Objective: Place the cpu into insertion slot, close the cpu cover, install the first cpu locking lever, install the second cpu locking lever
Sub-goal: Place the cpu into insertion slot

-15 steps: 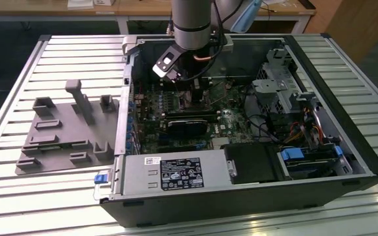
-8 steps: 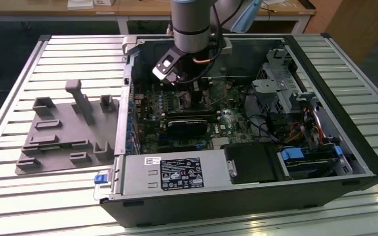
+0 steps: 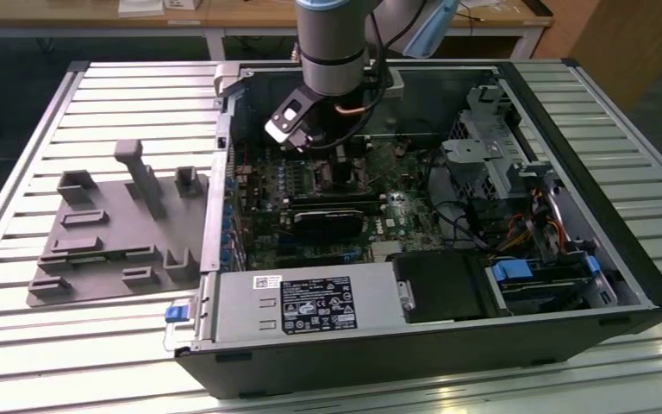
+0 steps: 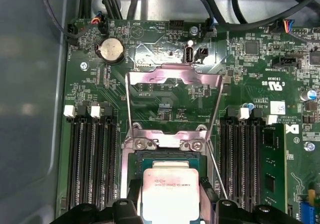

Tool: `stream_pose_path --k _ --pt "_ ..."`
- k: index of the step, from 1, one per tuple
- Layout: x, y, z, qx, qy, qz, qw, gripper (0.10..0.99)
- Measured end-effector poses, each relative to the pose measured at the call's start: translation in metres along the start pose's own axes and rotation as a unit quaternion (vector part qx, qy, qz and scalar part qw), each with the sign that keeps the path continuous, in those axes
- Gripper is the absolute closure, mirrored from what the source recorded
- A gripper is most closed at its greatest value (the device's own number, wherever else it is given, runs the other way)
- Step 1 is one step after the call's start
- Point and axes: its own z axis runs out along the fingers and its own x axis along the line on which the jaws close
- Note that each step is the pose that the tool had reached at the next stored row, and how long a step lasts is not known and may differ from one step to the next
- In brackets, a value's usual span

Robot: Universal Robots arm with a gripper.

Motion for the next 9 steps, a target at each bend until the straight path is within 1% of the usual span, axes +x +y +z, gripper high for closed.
stream_pose_path --k 9 --pt "0.0051 -0.0001 0.0012 0.0 -0.0004 0.005 1.0 0.549"
